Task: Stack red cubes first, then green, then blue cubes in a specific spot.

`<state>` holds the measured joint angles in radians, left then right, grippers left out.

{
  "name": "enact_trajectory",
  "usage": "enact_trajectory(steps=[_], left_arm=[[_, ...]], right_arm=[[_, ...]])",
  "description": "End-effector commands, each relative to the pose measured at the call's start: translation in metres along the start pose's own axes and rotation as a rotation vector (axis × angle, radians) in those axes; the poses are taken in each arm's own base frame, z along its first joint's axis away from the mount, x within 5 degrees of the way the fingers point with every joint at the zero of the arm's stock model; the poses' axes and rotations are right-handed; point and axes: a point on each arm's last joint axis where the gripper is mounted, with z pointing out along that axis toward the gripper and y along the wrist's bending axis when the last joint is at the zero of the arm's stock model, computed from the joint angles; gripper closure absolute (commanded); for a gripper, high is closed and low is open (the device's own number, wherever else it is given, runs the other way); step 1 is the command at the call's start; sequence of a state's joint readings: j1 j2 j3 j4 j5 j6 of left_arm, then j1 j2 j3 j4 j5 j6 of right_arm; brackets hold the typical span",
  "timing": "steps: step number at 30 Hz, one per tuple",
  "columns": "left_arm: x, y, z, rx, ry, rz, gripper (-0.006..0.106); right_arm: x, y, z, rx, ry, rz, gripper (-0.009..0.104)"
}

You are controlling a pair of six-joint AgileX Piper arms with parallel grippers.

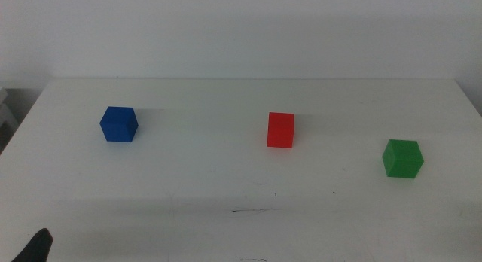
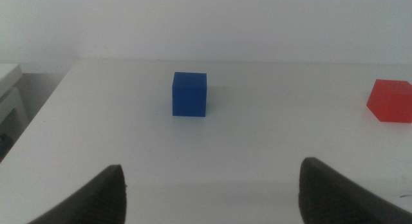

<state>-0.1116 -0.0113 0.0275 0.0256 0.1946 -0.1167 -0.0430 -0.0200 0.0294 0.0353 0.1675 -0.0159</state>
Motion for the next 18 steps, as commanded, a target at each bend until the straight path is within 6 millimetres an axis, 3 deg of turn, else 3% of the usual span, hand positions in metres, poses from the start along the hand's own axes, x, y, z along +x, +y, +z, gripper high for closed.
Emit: enact_trajectory(steps=[1,11,18], left_arm=[[-0.009,-0.001,-0.002,0.01,-0.106,-0.017,0.011],[-0.009,-0.001,-0.002,0.01,-0.106,-0.017,0.011],[-0.009,-0.001,-0.002,0.01,-0.106,-0.017,0.011]], right_arm=[[-0.021,0.0,-0.004,0.001,-0.103,-0.012,0.001],[-0.103,0.002,-0.002,-0.004,0.055,-0.013,0.001],[-0.154,0.005,0.018,-0.017,0.381,-0.003,0.001]])
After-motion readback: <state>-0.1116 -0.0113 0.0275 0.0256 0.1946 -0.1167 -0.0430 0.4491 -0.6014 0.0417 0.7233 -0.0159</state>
